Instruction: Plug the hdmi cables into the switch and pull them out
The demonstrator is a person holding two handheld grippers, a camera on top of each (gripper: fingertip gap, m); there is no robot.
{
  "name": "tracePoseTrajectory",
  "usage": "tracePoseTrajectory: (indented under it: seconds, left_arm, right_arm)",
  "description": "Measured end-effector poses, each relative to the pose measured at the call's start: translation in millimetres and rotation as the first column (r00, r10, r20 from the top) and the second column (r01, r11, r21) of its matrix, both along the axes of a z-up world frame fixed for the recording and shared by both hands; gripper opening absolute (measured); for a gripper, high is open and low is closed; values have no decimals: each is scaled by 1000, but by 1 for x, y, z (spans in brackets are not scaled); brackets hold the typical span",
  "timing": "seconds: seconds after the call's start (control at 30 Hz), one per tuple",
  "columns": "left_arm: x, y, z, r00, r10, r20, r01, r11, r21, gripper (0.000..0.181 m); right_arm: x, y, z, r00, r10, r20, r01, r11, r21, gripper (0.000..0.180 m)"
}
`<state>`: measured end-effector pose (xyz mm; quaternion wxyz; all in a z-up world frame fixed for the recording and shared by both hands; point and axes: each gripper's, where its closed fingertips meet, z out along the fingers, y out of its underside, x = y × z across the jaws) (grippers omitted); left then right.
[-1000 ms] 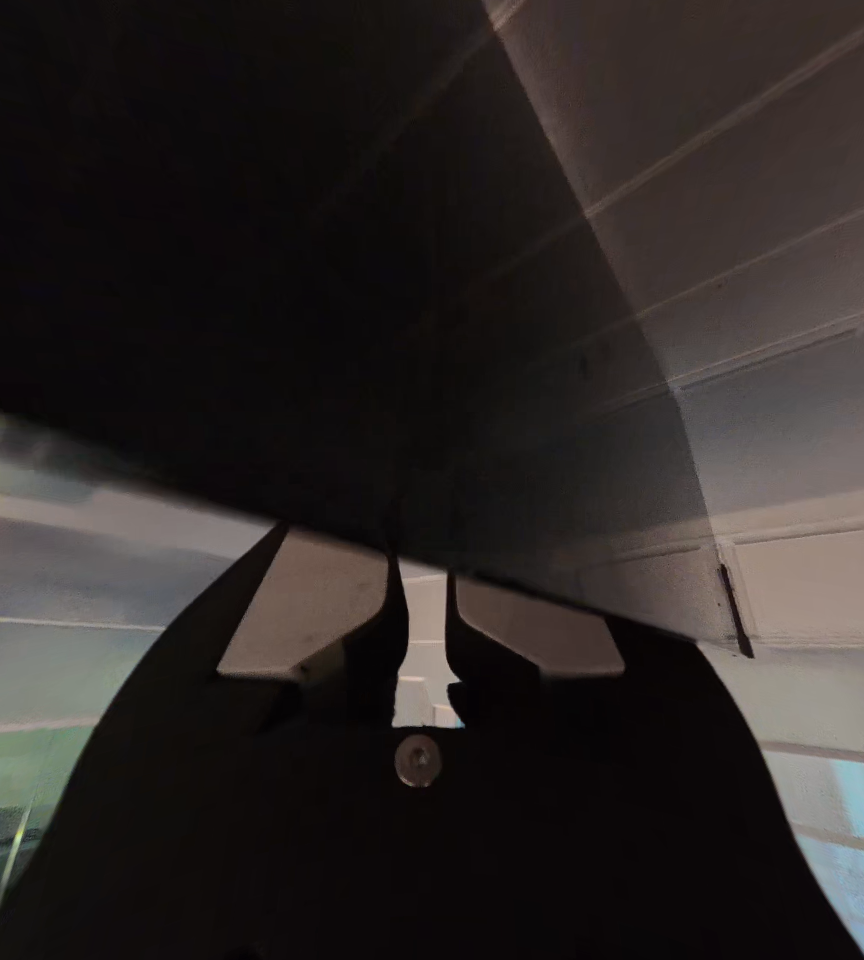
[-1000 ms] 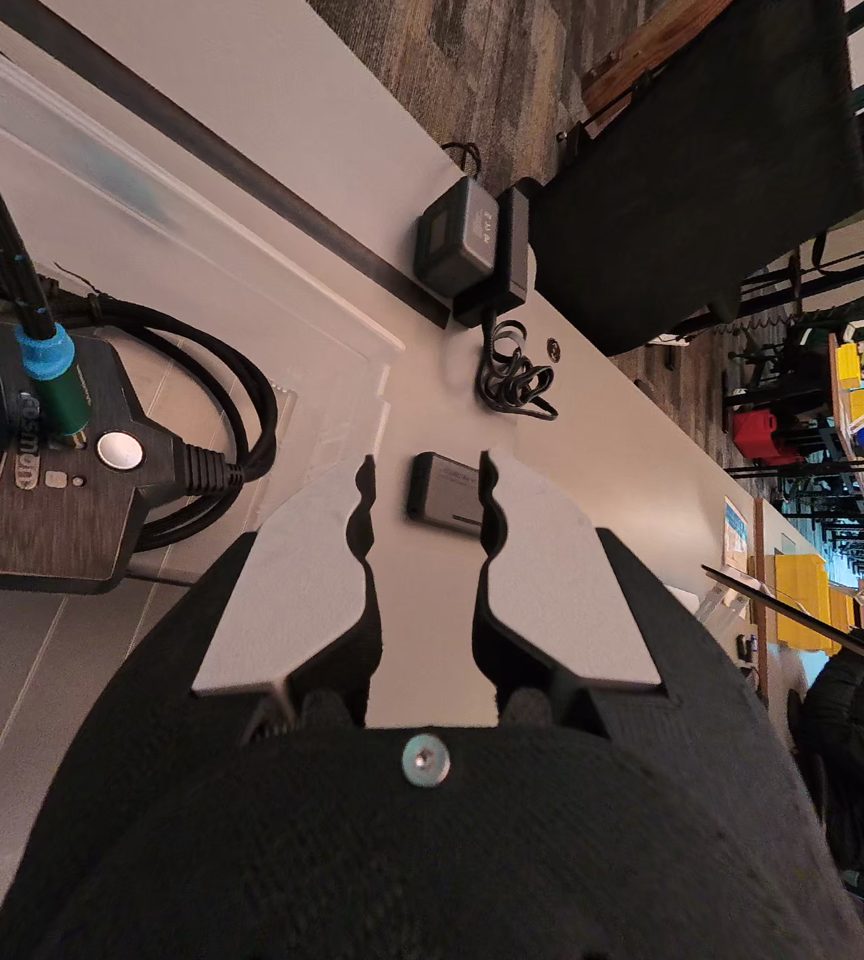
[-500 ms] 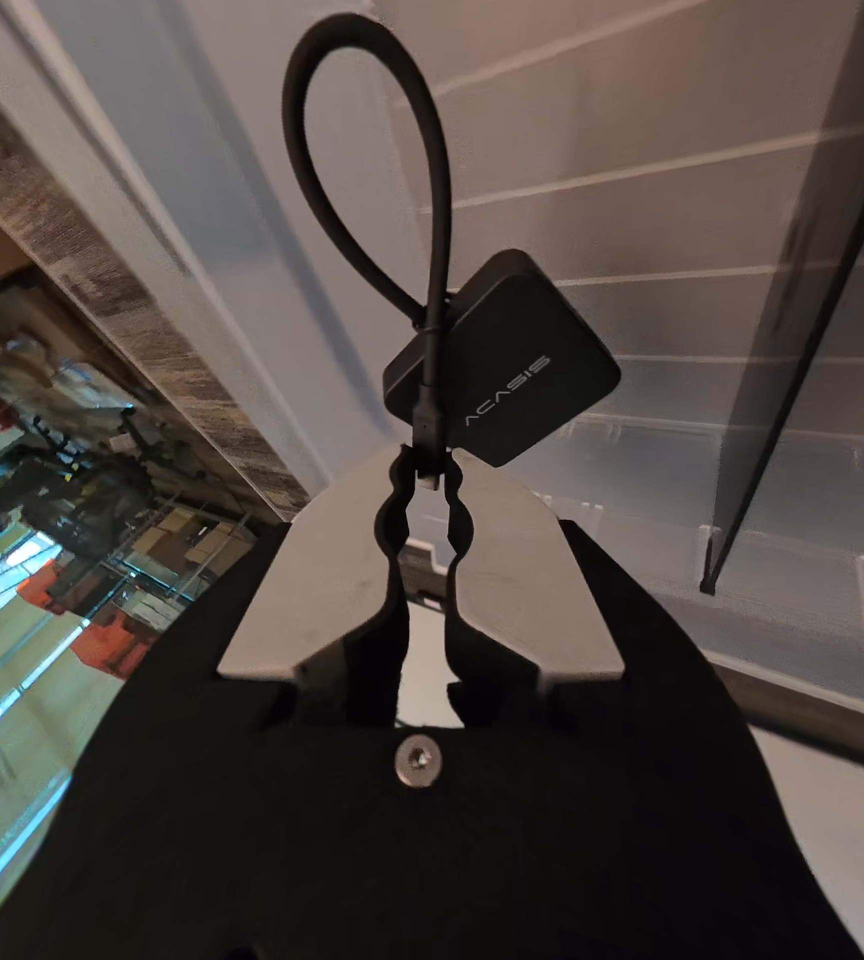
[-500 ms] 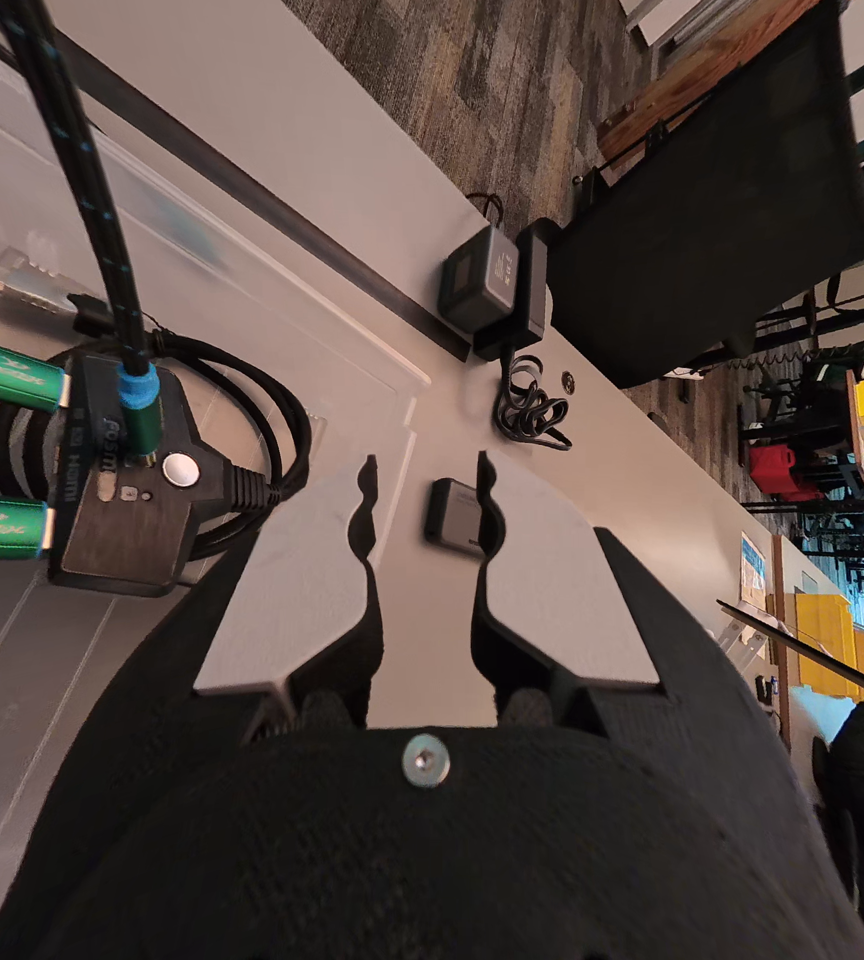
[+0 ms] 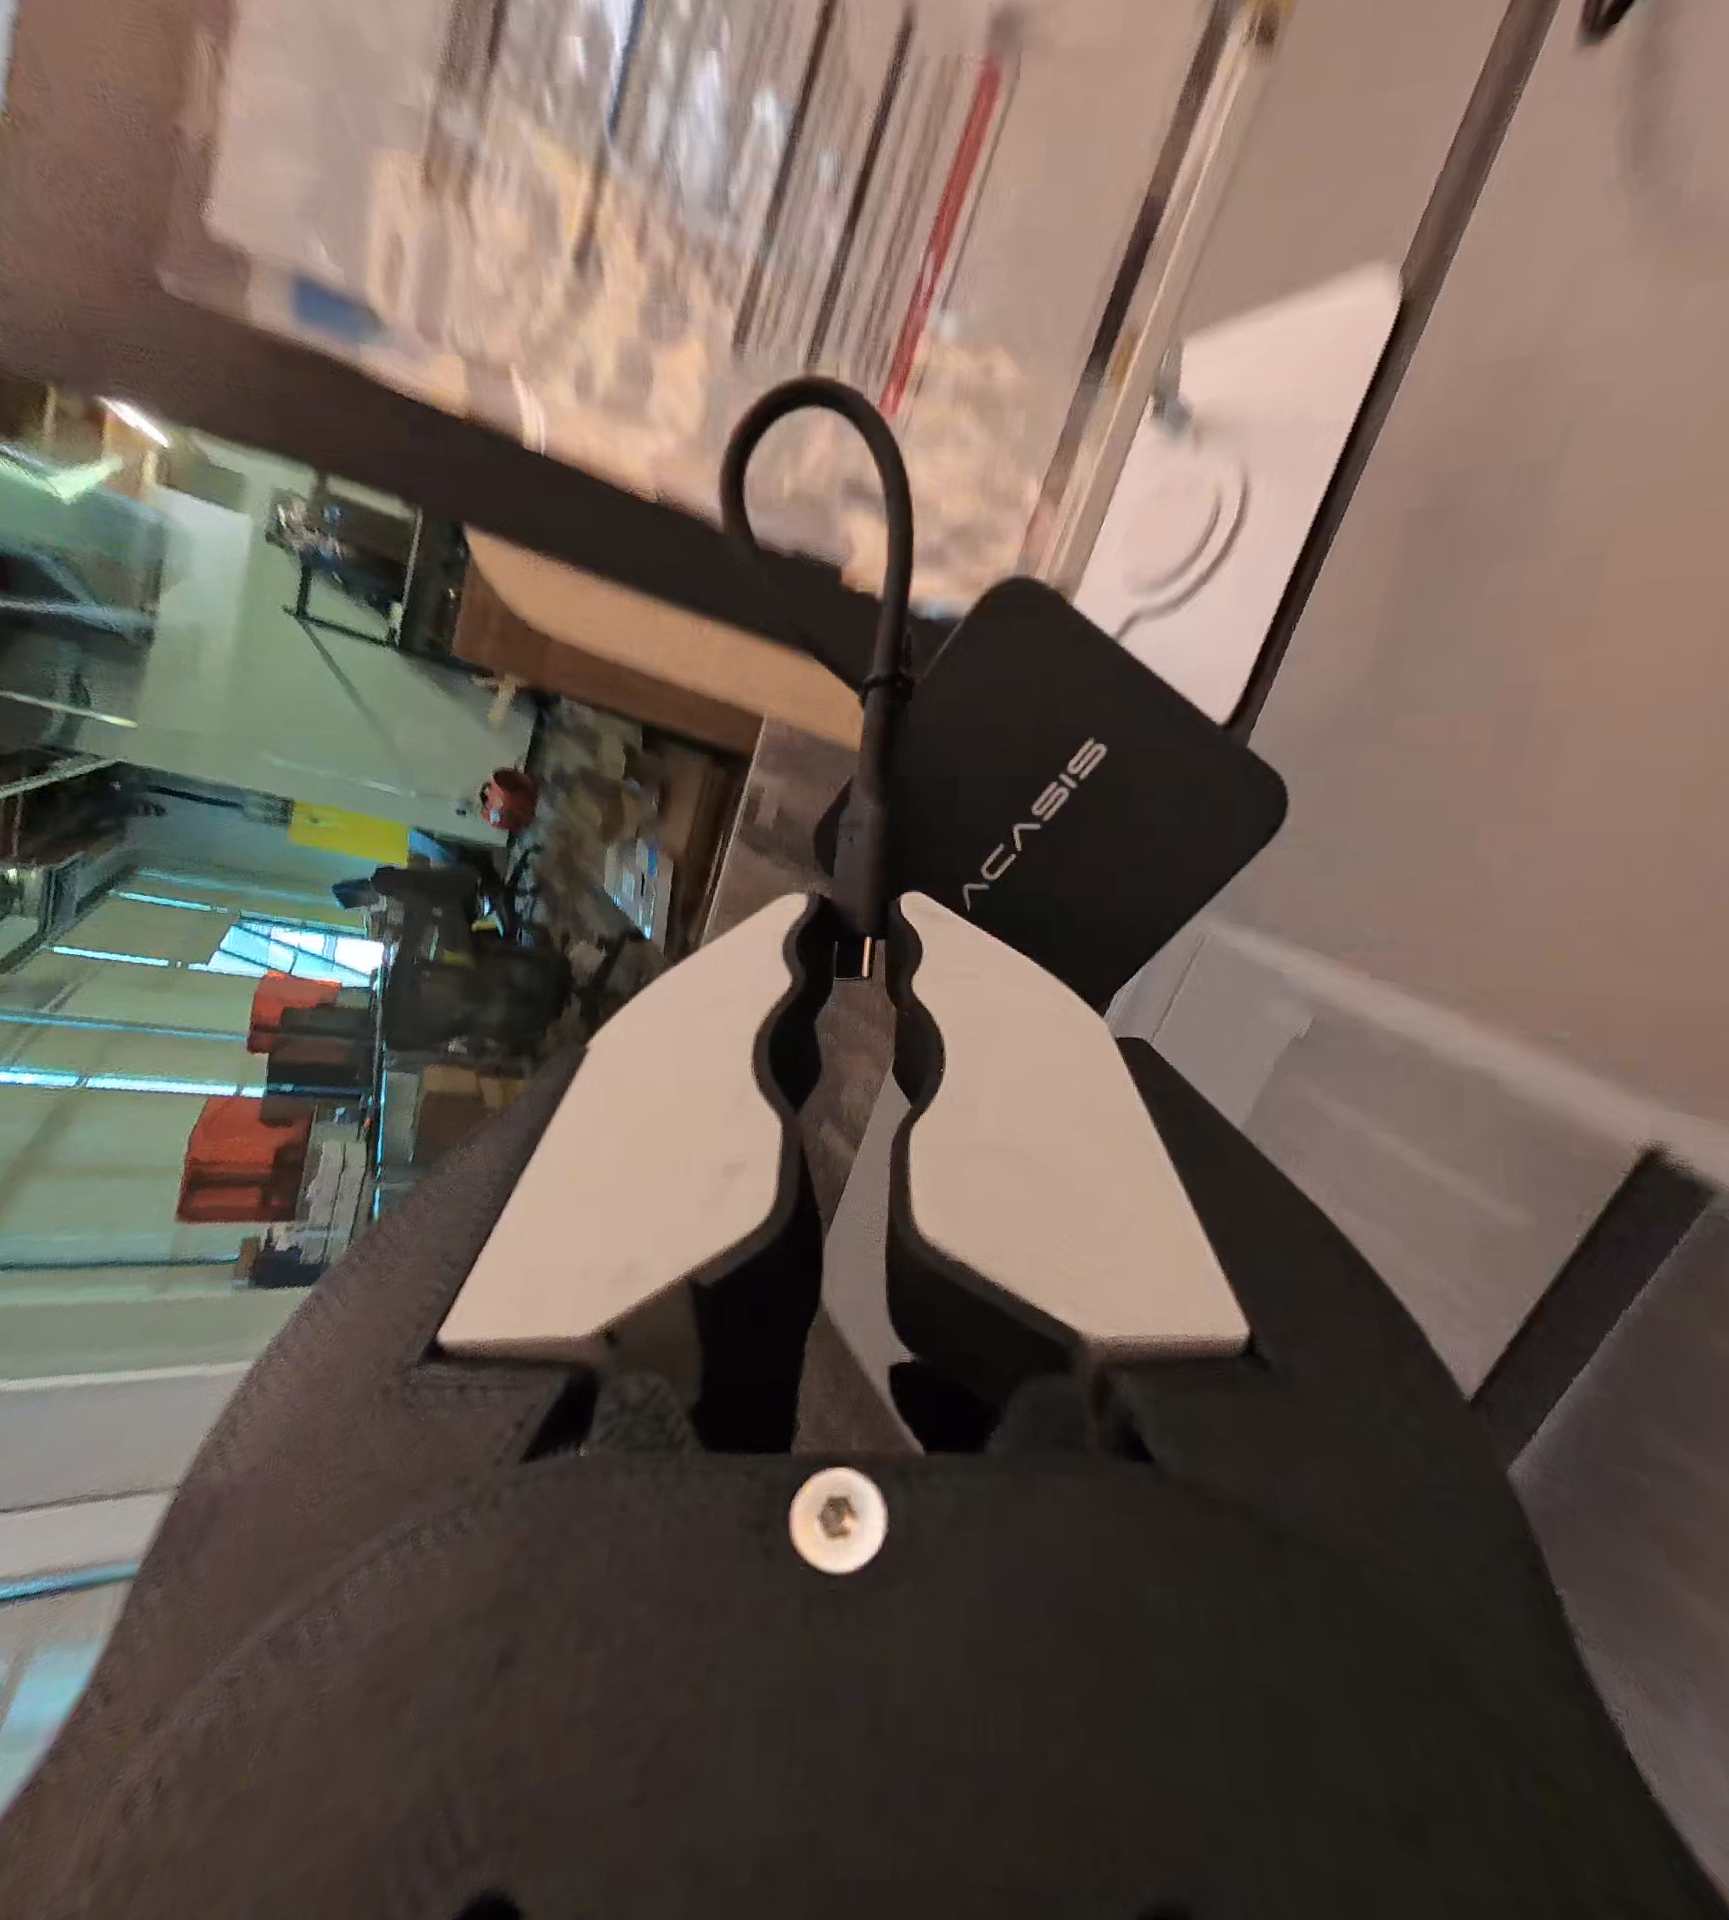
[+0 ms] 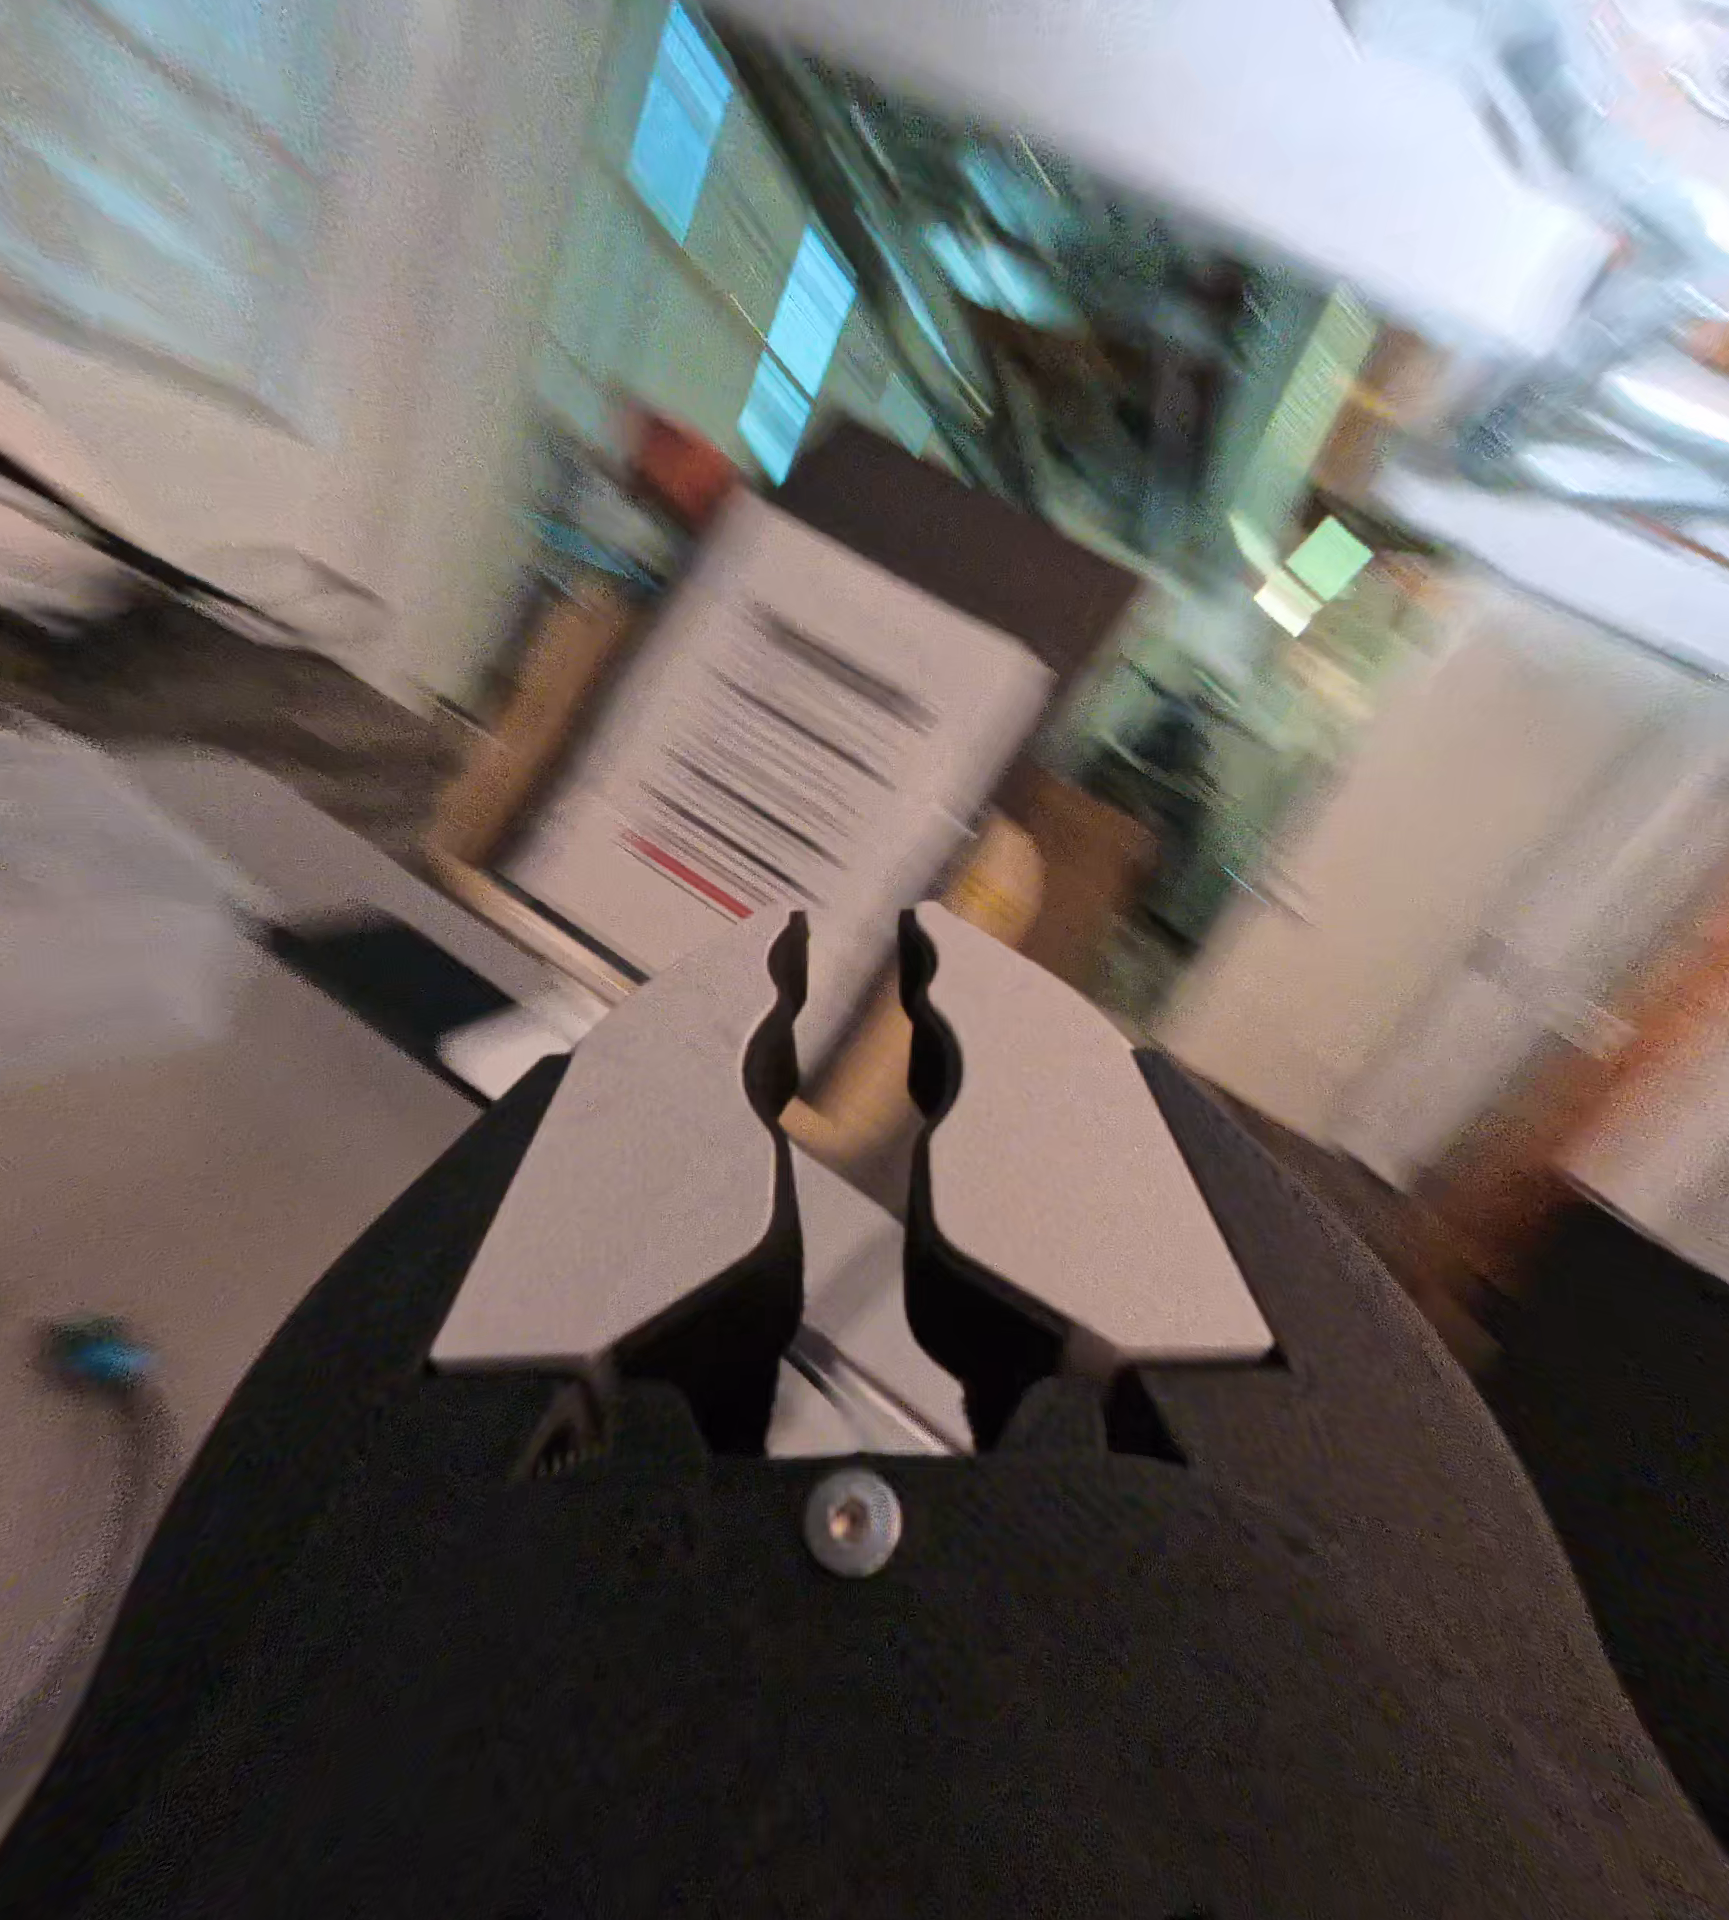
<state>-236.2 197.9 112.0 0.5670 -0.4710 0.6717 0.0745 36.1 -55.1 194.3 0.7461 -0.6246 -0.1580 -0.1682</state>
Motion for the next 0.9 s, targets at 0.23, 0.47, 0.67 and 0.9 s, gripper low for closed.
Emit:
tracePoseTrajectory:
  seconds: [0.23,0.47,0.67,0.9]
  left_arm:
    - [75,-104,15,982,-125,141,125,992,9,8]
    - [129,-156,-1,976,-186,111,180,982,61,9]
    - [128,-152,-3,924,-46,380,151,955,-253,28]
    - [115,-132,-95,849,263,459,154,707,-691,67]
  right_arm:
    - [-126,62,-77,690,429,-583,-630,753,-191,54]
    - [-143,69,-111,280,407,-870,-893,443,-79,16]
    - [-118,87,-117,-71,296,-953,-890,412,194,14]
    - [-119,127,-190,-401,-3,-916,-752,573,327,14]
